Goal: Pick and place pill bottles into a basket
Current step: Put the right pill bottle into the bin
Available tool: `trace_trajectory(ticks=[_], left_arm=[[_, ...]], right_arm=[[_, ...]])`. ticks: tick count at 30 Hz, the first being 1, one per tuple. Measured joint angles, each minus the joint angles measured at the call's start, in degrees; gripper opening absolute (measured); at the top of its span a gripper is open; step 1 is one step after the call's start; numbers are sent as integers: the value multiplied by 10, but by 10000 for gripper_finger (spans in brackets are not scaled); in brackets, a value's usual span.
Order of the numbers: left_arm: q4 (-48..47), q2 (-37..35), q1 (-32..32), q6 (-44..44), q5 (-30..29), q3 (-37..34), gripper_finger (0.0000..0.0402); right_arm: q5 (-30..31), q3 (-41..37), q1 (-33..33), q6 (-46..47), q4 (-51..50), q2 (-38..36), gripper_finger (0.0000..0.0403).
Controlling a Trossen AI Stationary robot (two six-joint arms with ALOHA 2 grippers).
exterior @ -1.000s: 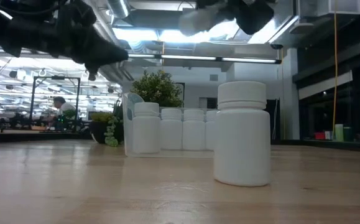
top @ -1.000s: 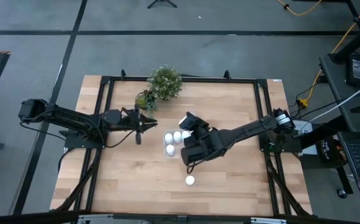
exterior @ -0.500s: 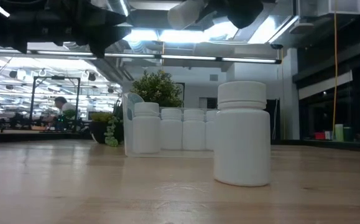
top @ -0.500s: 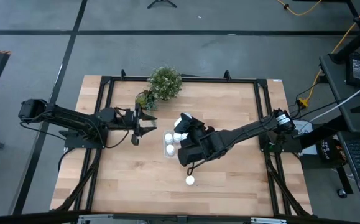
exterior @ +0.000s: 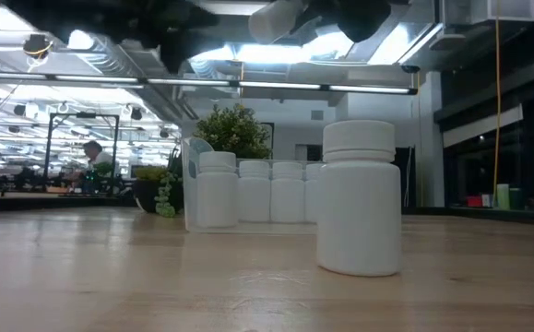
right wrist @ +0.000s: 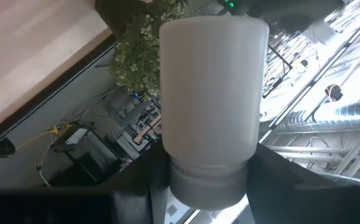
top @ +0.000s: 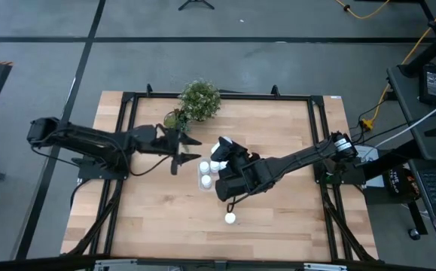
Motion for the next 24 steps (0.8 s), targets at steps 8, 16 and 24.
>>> trace_trajectory(ticks=[8, 16, 24], left_arm=[[-40, 36, 18, -22, 101, 93, 221], [-35, 71, 40, -85, 157, 116, 221], [-33, 133, 45, -90, 184, 156, 221]], right_arm=[[0, 0, 12, -73, 1, 0, 155], [0, 0, 15, -88, 24, 0, 155], [-5, -1, 17, -115, 60, 0, 155]])
